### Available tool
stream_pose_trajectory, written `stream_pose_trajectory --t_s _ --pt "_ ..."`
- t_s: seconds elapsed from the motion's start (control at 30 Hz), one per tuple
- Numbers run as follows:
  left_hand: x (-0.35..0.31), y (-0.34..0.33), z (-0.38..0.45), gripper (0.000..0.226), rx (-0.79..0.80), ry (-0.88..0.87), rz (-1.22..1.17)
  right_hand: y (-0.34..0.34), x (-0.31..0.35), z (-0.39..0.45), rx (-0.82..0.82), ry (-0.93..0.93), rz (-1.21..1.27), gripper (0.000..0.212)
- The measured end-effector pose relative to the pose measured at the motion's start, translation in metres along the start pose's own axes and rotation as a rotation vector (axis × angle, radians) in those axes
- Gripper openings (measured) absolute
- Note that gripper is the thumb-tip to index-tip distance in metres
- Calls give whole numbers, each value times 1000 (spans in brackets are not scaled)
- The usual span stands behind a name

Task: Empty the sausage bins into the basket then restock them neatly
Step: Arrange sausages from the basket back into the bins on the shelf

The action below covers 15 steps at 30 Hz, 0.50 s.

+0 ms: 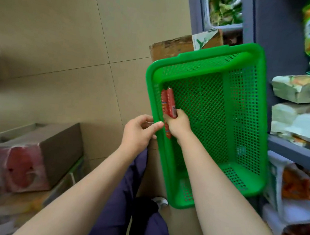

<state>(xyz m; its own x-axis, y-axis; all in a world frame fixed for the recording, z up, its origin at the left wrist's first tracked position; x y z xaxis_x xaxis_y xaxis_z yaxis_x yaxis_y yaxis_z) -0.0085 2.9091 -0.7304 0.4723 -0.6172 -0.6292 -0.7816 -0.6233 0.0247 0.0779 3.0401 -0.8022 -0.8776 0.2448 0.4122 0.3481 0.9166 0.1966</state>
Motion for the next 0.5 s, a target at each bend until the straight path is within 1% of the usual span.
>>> stream_pose_trajectory --t_s 0.1,0.13,0.2,0.23,0.27,0.3,0.33,0.4,0.43,0.5 --pt "2 -1 -3 13 -32 5 49 5 9 -20 51 55 121 12" --pt "2 -1 -5 18 -76 18 108 8 12 -29 74 78 170 9" --pt "-2 4 -16 26 -222 67 247 14 18 -56 151 120 297 6" --pt "-9 5 -25 29 -291 91 269 19 21 -72 197 142 372 6" --pt "-18 3 -34 32 -322 93 236 25 24 -91 234 174 428 6" --pt "-27 -4 -42 32 -286 74 147 32 29 -113 263 211 466 6" --pt "-40 -14 -50 30 -195 36 27 39 32 -135 291 248 484 8" --pt "-70 -44 -72 22 65 -45 -186 55 36 -183 340 320 478 13" --pt "-85 -59 -88 22 183 -99 -235 62 36 -209 368 357 453 18" --pt "-108 -82 -124 25 321 -178 -236 76 31 -260 398 398 380 26"
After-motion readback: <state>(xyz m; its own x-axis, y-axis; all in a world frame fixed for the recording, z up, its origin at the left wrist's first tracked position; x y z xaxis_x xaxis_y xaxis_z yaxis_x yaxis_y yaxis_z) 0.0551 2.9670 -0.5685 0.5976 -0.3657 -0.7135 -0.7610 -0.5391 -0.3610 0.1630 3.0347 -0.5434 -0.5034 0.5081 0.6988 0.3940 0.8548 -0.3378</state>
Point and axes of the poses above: each hand's wrist, its own z-axis towards the middle knuckle, its own y-axis out of the back of the hand, x = y × z, the point moved 7 cm from there along z, towards the middle knuckle, and after that the axes turned 12 degrees about x, right-handed, at the moved point
